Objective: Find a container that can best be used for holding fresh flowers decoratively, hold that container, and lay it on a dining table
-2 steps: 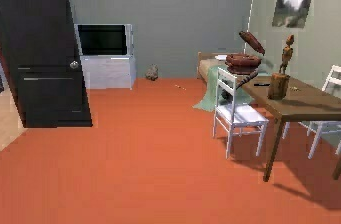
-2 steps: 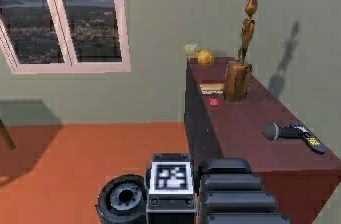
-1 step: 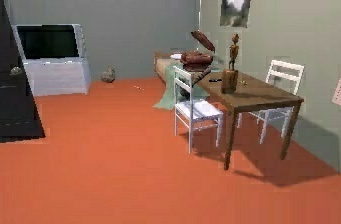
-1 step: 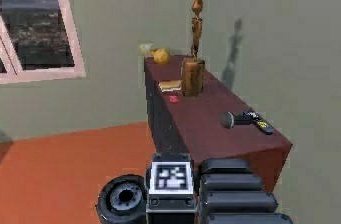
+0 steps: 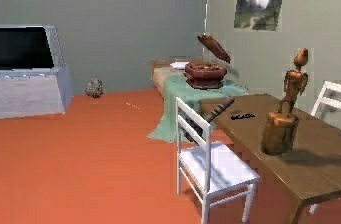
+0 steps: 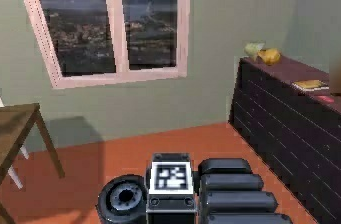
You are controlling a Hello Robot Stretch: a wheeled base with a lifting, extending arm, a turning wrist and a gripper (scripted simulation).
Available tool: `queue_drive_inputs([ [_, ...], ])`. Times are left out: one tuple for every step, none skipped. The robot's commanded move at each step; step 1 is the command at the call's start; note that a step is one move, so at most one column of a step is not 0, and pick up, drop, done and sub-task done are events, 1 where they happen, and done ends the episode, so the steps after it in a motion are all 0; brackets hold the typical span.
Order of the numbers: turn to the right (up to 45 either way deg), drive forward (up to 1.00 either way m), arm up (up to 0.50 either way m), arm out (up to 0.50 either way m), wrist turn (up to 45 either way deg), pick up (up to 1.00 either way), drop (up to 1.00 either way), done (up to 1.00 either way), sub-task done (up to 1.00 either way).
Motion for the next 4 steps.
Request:
queue_drive_inputs([
  [3.0, 0.00, 0.00, 0.00, 0.0, 0.00, 0.00, 0.00, 0.00],
  [0.0, 0.40, 0.00, 0.00, 0.0, 0.00, 0.00, 0.00, 0.00],
  [-45.0, 0.00, 0.00, 0.00, 0.0, 0.00, 0.00, 0.00, 0.00],
  [-45.0, 0.00, 0.00, 0.00, 0.0, 0.00, 0.00, 0.00, 0.00],
])
